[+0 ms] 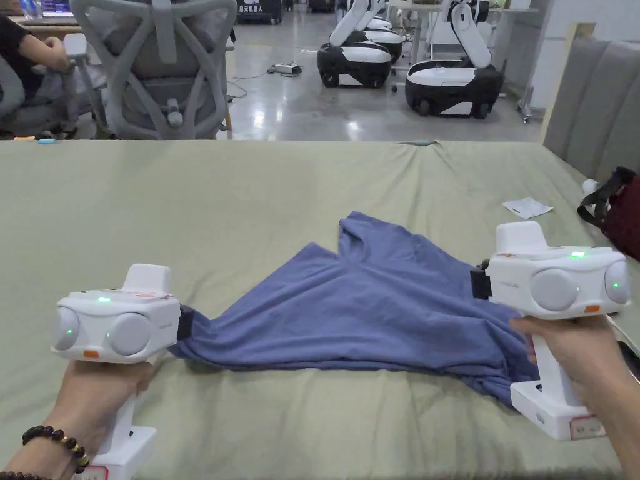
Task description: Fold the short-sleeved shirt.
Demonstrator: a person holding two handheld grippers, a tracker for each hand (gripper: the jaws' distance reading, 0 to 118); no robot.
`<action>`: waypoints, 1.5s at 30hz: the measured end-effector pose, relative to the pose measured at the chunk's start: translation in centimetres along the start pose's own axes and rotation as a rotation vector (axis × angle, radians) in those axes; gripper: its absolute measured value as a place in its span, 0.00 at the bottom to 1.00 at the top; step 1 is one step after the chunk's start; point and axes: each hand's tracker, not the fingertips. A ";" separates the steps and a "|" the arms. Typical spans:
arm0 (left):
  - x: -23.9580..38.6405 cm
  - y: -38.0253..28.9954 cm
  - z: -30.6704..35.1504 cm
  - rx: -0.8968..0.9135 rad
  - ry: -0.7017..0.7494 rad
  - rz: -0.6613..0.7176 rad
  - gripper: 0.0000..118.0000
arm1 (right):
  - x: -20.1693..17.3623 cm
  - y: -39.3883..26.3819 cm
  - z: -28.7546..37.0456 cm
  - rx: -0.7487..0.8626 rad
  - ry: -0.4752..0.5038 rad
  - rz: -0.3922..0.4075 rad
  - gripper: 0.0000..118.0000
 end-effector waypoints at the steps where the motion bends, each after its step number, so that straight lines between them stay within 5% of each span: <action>1: 0.3 0.5 -0.3 0.004 -0.001 0.001 0.02 | 0.4 1.5 -1.0 0.011 0.005 -0.007 0.27; 4: 0.9 1.6 -2.0 0.011 -0.002 -0.006 0.02 | 0.7 5.8 -5.8 0.008 0.005 0.048 1.00; 5: 1.1 1.8 -2.7 0.007 0.000 -0.016 0.02 | 0.7 7.0 -7.4 -0.011 0.007 0.070 1.00; 12: 1.4 2.3 -6.4 -0.031 -0.007 -0.008 0.02 | 0.7 11.5 -21.0 -0.219 0.083 0.061 0.94; 18: 0.6 2.2 -7.9 -0.036 -0.007 0.017 0.02 | 0.5 11.0 -28.1 -0.318 0.071 0.076 0.73; 19: 0.5 2.1 -8.2 -0.037 -0.007 0.024 0.02 | 0.5 10.7 -28.8 -0.342 0.073 0.066 0.65; 20: 0.5 2.1 -8.4 -0.038 -0.002 0.032 0.02 | 0.5 10.2 -29.5 -0.380 0.084 0.066 0.43; 21: 0.4 2.1 -8.5 -0.039 0.001 0.033 0.02 | 0.4 9.7 -29.9 -0.424 0.079 0.078 0.33; 25: 0.5 2.2 -9.0 -0.036 0.020 -0.005 0.02 | -1.2 8.7 -28.6 -0.409 0.047 0.189 0.01; 28: 0.3 3.5 -9.1 -0.034 0.016 0.003 0.02 | -1.3 9.3 -26.8 -0.386 0.051 0.213 0.01; 31: -0.3 6.7 -8.5 0.027 0.033 -0.018 0.02 | 0.3 12.3 -23.8 -0.280 0.078 0.111 0.01; 33: -1.0 9.9 -8.0 0.082 0.055 -0.039 0.02 | 1.4 15.3 -21.3 -0.201 0.062 0.110 0.01; 38: -1.6 18.9 -5.8 0.230 0.098 -0.126 0.02 | 4.4 23.7 -14.4 -0.010 -0.107 0.193 0.01; 45: -2.9 32.7 -3.4 0.373 0.151 -0.110 0.02 | 9.3 34.3 -6.8 0.231 -0.256 0.131 0.01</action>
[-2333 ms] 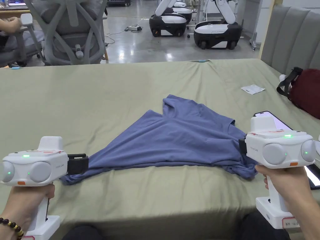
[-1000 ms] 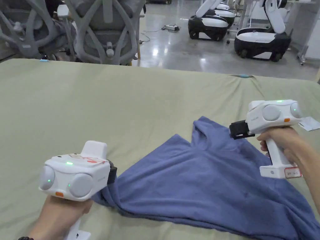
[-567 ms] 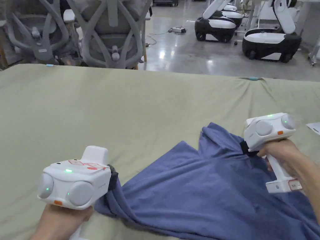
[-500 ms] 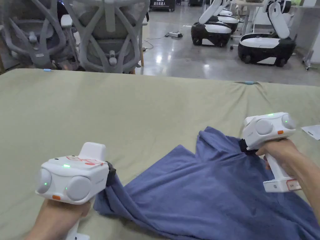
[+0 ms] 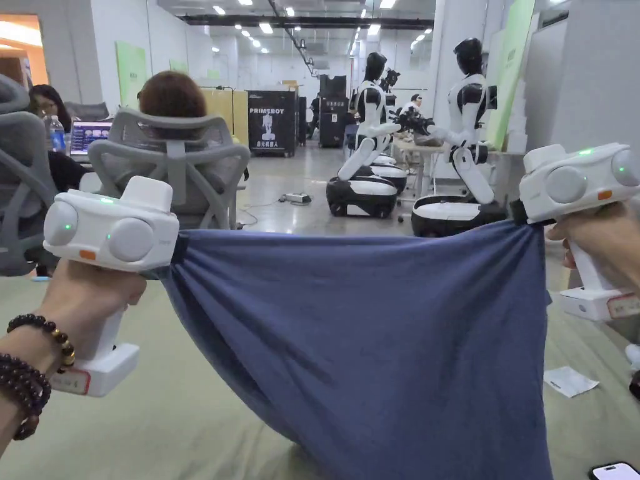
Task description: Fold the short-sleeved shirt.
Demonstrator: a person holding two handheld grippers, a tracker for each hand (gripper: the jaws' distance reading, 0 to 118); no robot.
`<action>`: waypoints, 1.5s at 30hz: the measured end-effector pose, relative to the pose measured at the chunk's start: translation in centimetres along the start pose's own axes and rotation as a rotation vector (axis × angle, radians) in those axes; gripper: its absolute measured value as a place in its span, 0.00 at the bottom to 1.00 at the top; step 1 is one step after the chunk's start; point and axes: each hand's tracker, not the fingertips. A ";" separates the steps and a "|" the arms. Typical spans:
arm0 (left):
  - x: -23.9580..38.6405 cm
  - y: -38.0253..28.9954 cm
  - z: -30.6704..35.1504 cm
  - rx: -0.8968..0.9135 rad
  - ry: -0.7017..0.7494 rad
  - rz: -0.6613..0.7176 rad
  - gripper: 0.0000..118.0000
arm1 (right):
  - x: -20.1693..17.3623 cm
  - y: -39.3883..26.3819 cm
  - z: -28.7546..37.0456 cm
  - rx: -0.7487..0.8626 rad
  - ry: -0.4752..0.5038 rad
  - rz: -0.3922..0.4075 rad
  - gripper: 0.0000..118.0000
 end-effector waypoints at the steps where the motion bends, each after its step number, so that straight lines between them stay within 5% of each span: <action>1: -0.2 1.8 -0.5 0.021 -0.001 -0.037 0.02 | 0.7 1.3 0.3 0.013 -0.019 -0.005 0.02; 9: -1.5 13.2 -1.9 0.135 0.102 0.023 0.02 | 3.6 10.3 2.4 0.185 -0.048 -0.117 0.02; 16: -3.6 14.8 -3.5 0.162 0.113 0.117 0.02 | 3.3 12.4 2.8 0.249 -0.045 -0.154 0.02; 31: -0.5 -2.1 -9.7 -0.087 0.019 0.135 0.02 | -2.2 -1.0 -5.5 0.026 0.046 -0.184 0.02; 38: -1.7 -4.8 -4.2 -0.047 -0.002 0.148 0.02 | -2.1 -4.2 0.7 0.062 0.091 -0.207 0.02; 45: -1.5 -14.2 7.8 -0.042 -0.084 0.231 0.02 | -2.0 -14.8 12.5 0.049 0.103 -0.179 0.02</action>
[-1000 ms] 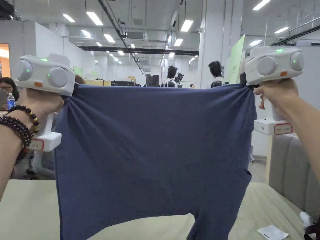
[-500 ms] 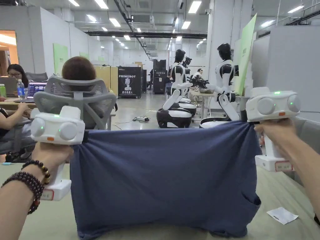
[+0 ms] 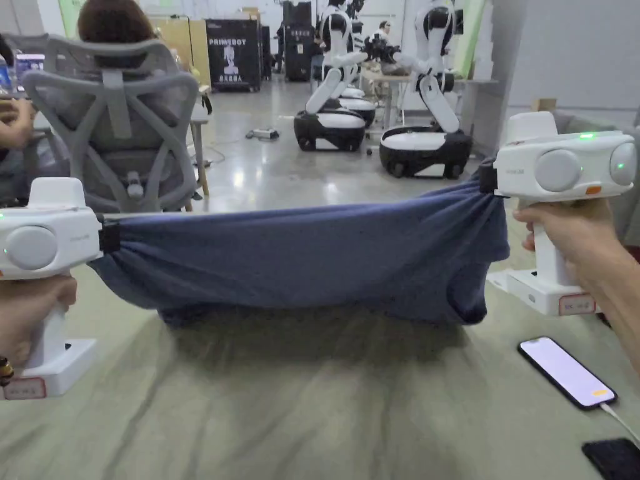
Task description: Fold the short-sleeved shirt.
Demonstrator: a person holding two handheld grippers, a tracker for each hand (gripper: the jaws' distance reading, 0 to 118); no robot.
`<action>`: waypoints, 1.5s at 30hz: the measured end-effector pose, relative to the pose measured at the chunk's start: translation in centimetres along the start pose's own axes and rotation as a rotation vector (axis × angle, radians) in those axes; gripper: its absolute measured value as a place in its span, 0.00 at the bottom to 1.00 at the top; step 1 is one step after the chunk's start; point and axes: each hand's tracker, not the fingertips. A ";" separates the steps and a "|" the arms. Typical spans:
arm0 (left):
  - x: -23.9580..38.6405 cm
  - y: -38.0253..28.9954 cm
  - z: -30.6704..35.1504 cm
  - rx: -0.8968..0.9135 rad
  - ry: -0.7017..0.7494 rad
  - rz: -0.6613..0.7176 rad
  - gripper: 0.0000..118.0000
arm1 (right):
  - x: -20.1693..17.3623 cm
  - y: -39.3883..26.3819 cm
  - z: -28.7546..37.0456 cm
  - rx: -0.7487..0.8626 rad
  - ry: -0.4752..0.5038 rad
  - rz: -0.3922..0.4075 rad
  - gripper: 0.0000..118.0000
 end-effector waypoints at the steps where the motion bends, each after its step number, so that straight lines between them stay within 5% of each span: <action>1: -0.3 -1.9 1.3 -0.005 0.001 -0.014 0.02 | -0.1 -2.0 1.7 -0.010 -0.009 0.015 0.02; 5: -0.1 -9.6 6.4 -0.055 -0.008 -0.026 0.02 | -0.3 -10.4 7.5 -0.068 0.014 0.079 0.02; 8: 0.2 -15.0 9.0 -0.126 -0.011 -0.042 0.02 | -0.4 -16.8 10.3 -0.158 0.025 0.034 0.02; 15: -0.1 -22.4 11.0 -0.286 -0.026 -0.054 0.02 | -1.8 -27.8 11.0 -0.458 0.071 0.109 0.02; 26: 0.0 -24.1 11.0 -0.361 -0.042 -0.107 0.05 | -0.9 -30.6 9.6 -0.527 0.057 0.042 0.05; 27: 0.2 -24.0 11.1 -0.359 -0.034 -0.113 0.19 | -0.9 -30.6 10.1 -0.486 0.055 0.046 0.18; 28: 0.2 -23.7 11.3 -0.357 -0.018 -0.126 0.40 | -1.0 -30.2 10.7 -0.458 0.027 0.054 0.41; 30: -0.1 -23.4 11.6 -0.360 -0.015 -0.123 1.00 | -0.9 -29.6 11.2 -0.467 0.021 0.039 1.00; 31: -0.5 -23.1 12.3 -0.338 -0.049 -0.089 0.94 | -0.8 -29.2 12.2 -0.451 0.031 0.020 1.00; 35: -1.2 -20.4 13.6 -0.268 -0.027 -0.003 0.87 | -1.1 -26.2 14.3 -0.375 0.010 -0.019 0.83; 37: -1.0 -19.4 14.8 -0.202 -0.031 0.007 0.51 | -1.5 -24.8 15.1 -0.312 -0.012 0.002 0.40; 38: -1.0 -19.0 15.1 -0.176 -0.024 0.003 0.26 | -1.9 -24.4 15.2 -0.287 -0.026 0.022 0.12; 39: -1.0 -18.7 15.3 -0.172 -0.014 0.000 0.00 | -2.4 -24.1 15.2 -0.282 -0.033 0.031 0.00; 45: -0.7 -18.6 15.6 -0.171 -0.007 0.066 0.00 | -2.9 -22.8 14.1 -0.250 0.012 0.017 0.00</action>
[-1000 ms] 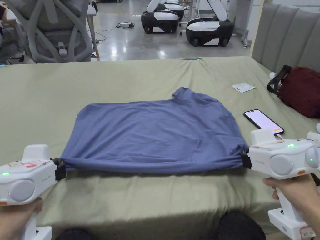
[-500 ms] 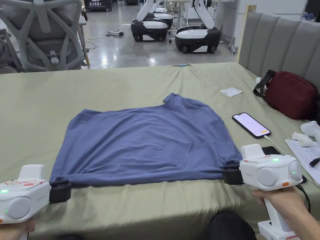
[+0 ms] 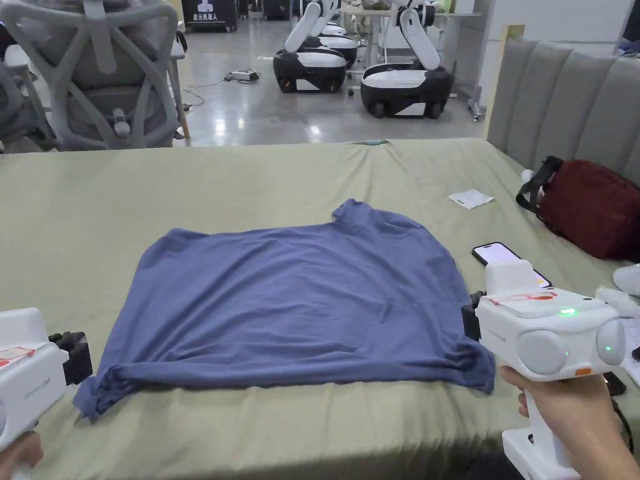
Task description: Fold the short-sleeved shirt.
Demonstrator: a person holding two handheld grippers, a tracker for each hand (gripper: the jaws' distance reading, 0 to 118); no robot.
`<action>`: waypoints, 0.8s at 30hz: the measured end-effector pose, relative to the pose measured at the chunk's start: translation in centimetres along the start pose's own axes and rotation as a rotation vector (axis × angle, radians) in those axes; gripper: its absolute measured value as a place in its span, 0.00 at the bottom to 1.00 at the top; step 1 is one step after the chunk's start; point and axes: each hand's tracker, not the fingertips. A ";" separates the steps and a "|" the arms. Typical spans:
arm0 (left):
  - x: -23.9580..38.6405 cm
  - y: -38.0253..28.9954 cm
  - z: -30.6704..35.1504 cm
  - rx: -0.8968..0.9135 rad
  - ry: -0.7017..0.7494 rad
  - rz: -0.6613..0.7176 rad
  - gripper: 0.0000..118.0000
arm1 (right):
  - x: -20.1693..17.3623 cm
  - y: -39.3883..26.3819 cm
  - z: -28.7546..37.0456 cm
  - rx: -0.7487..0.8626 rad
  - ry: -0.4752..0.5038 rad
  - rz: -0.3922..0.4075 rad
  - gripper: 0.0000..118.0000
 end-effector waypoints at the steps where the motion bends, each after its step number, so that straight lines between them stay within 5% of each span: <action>1: 0.0 0.0 -0.2 -0.004 0.010 -0.001 0.00 | 0.0 0.2 -0.2 0.003 0.000 0.004 0.00; 4: 0.2 -0.6 -0.8 -0.023 0.045 -0.025 0.00 | -0.1 -0.1 -0.5 -0.005 0.003 0.007 0.00; 8: -0.5 -1.3 -2.0 -0.118 0.031 0.002 0.19 | 0.1 -0.6 -1.0 -0.034 0.029 0.001 0.00; 9: -0.6 -1.6 -2.4 -0.139 0.037 -0.003 0.54 | 0.0 -0.6 -1.2 -0.043 0.030 0.008 0.00; 10: -0.6 -1.8 -2.9 -0.174 0.049 -0.022 0.79 | 0.0 -0.8 -1.4 -0.045 0.027 0.013 0.00; 11: -0.6 -2.1 -3.2 -0.181 0.077 -0.044 0.95 | 0.0 -0.9 -1.5 -0.049 0.024 0.015 0.00; 12: -0.6 -2.3 -3.2 -0.184 0.079 -0.065 0.96 | 0.0 -1.0 -1.6 -0.055 0.026 0.014 0.00; 15: -0.6 -2.8 -3.8 -0.206 0.087 -0.090 0.81 | 0.0 -1.4 -1.7 -0.072 0.040 0.020 0.00; 17: -0.8 -3.2 -4.4 -0.240 0.072 -0.095 0.81 | -0.2 -1.6 -2.0 -0.082 0.035 0.022 0.00; 21: -0.6 -3.2 -5.7 -0.306 0.016 -0.110 0.34 | -0.2 -2.1 -2.6 -0.124 0.045 0.016 0.00; 24: -0.1 -3.0 -6.4 -0.339 0.030 -0.131 0.29 | -0.3 -2.3 -3.2 -0.145 0.041 0.021 0.00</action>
